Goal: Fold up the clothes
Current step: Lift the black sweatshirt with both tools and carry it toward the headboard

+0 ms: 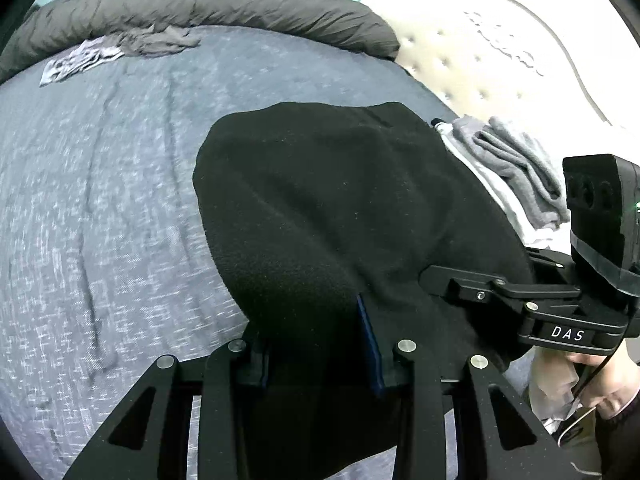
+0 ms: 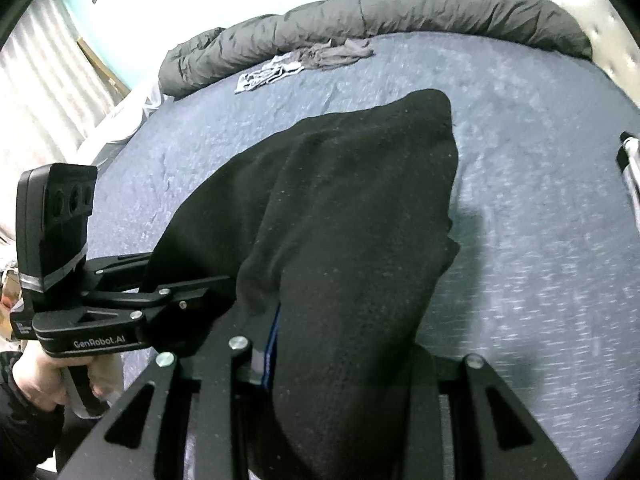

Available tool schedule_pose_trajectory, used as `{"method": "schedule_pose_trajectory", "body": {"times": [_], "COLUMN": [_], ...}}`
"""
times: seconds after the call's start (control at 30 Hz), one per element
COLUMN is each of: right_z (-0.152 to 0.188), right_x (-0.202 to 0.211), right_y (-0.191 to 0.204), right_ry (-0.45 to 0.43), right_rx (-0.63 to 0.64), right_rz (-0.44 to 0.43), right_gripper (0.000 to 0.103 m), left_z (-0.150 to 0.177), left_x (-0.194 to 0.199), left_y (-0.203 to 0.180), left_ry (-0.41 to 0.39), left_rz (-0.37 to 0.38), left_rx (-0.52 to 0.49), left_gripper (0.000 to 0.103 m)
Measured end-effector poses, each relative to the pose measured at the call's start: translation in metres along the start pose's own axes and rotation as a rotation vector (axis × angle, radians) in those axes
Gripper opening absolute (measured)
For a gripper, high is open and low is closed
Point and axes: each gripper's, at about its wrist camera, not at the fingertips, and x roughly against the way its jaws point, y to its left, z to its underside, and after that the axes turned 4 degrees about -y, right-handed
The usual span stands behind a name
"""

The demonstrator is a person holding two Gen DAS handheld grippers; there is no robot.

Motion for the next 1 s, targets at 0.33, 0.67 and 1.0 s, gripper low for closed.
{"method": "schedule_pose_trajectory", "body": {"times": [0.33, 0.67, 1.0], "right_z": [-0.010, -0.041, -0.071], "right_x": [0.071, 0.169, 0.249], "right_y": [-0.039, -0.094, -0.173], "right_ry": [-0.077, -0.157, -0.226], "right_rx": [0.009, 0.041, 0.053], "right_rz": [0.049, 0.129, 0.186], "right_gripper": [0.032, 0.032, 0.032], "left_z": [-0.041, -0.095, -0.152], "left_x": [0.001, -0.003, -0.034], "left_y": [-0.083, -0.184, -0.292], "left_ry": [-0.036, -0.085, -0.114], "left_rz": [0.024, 0.091, 0.167], "left_rx": [-0.083, -0.145, -0.197], "left_gripper": [0.037, 0.037, 0.037]}}
